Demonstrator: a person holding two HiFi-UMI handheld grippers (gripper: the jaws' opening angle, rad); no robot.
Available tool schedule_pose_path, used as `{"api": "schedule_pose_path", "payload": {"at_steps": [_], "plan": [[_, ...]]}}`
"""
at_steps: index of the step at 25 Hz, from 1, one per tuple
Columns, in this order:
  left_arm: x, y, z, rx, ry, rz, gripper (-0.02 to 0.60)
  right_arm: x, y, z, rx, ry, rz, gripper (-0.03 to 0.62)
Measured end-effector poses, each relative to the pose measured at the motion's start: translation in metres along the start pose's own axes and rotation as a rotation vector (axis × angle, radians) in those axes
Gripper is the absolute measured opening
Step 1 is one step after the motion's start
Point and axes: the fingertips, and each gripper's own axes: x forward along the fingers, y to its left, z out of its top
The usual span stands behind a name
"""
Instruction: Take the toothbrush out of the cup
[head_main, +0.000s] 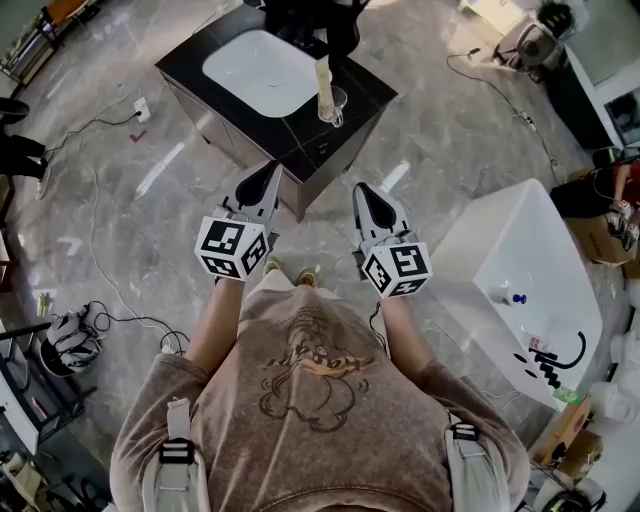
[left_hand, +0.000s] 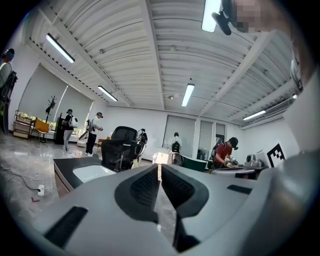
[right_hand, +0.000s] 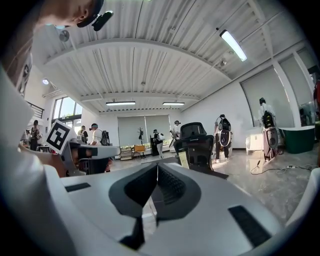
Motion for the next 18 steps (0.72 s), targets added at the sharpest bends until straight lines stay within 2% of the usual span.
{"api": "schedule_pose_path", "payload": {"at_steps": [18], "plan": [[0.088, 0.06, 0.018, 0.01, 0.027, -0.112, 0.034, 0.083, -0.031, 0.015, 0.024, -0.008, -0.106, 0.018]]}}
